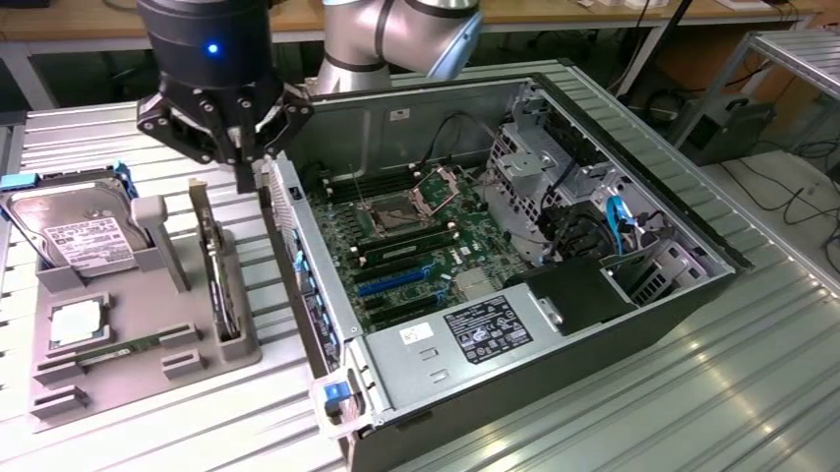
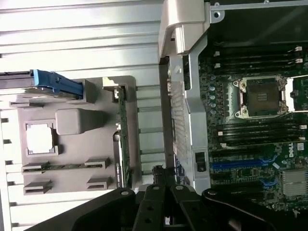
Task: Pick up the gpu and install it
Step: 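Reach for the gpu, then pick up the gpu and move the gpu toward the slot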
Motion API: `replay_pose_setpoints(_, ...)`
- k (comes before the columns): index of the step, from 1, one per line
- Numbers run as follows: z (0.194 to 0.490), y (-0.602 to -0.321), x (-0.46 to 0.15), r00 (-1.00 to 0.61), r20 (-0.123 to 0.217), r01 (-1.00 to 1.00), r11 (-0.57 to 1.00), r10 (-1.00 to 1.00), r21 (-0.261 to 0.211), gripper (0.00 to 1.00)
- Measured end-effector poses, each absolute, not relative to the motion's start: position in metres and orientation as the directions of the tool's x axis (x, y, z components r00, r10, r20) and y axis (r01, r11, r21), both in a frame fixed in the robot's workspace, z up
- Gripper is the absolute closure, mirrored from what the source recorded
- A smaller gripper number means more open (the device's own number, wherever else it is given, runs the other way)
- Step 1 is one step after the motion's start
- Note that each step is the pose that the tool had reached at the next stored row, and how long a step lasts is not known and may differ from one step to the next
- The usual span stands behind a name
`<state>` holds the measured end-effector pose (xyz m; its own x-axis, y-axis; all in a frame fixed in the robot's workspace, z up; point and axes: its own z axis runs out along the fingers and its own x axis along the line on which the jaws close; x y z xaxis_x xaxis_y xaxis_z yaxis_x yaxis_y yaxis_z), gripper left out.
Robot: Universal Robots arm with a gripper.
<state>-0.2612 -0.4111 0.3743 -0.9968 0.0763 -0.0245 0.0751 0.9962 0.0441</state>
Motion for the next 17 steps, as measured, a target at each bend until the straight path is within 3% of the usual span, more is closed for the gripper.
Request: replay_pose_setpoints(17, 0.357, -0.414, -0.3, -0.997, -0.024, 0.075, 0.996, 0.076, 0.044, 0.89)
